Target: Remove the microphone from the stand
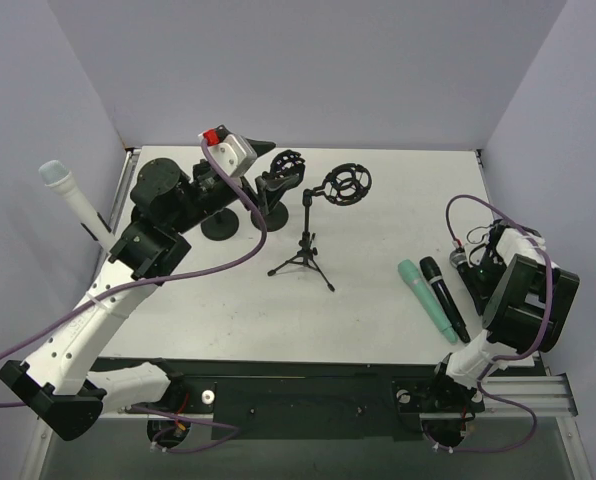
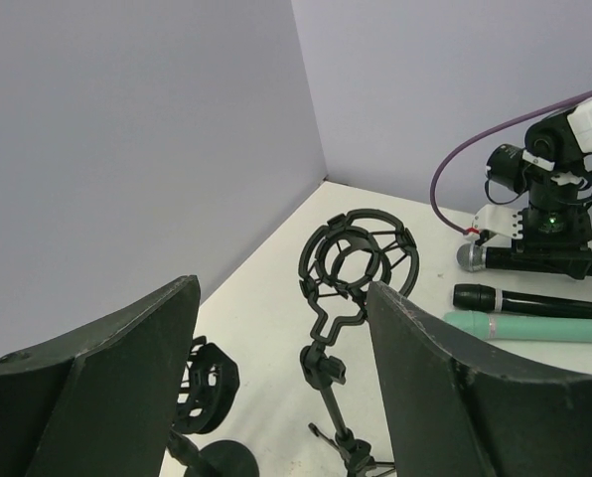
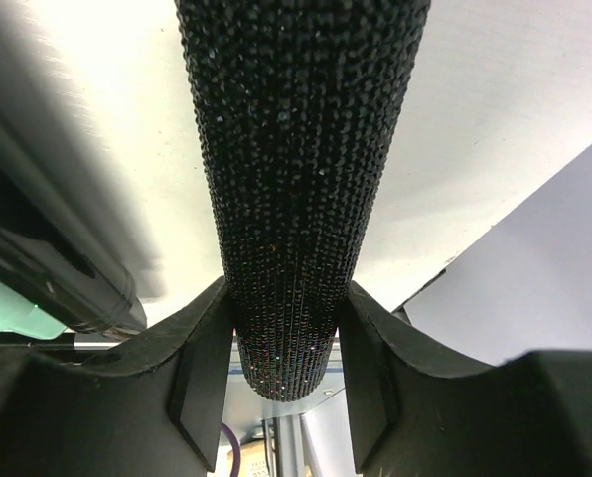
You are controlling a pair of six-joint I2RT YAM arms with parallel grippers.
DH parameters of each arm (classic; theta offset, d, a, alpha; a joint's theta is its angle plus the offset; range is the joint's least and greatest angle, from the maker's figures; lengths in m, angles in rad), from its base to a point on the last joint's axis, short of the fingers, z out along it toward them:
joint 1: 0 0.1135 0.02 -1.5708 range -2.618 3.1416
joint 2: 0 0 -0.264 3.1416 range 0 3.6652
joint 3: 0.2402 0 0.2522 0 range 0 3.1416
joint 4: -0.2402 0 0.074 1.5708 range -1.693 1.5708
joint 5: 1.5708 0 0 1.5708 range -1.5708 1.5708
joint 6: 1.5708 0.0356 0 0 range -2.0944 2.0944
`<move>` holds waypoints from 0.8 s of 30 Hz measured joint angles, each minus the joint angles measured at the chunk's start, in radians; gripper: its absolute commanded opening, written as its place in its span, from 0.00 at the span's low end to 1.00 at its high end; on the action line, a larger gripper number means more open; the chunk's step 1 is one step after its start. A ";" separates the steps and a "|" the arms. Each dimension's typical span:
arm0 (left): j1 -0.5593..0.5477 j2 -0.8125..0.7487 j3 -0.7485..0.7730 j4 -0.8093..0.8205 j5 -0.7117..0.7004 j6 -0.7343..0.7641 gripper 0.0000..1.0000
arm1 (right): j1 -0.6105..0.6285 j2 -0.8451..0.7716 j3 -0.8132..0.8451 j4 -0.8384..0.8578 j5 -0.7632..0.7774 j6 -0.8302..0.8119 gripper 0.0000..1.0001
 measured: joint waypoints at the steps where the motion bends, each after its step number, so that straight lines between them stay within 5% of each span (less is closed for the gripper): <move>1: 0.000 0.003 0.000 -0.005 0.002 0.000 0.79 | 0.000 0.003 0.000 0.000 -0.003 -0.002 0.31; 8: 0.000 0.021 0.000 -0.026 0.017 0.000 0.79 | -0.005 0.034 -0.013 -0.019 -0.031 -0.014 0.52; 16: 0.000 0.018 -0.030 -0.017 0.040 -0.001 0.79 | -0.013 0.000 -0.012 -0.057 -0.049 -0.004 0.62; 24: 0.000 -0.048 -0.164 -0.052 0.066 0.049 0.79 | -0.013 -0.202 0.039 -0.158 -0.084 -0.004 0.66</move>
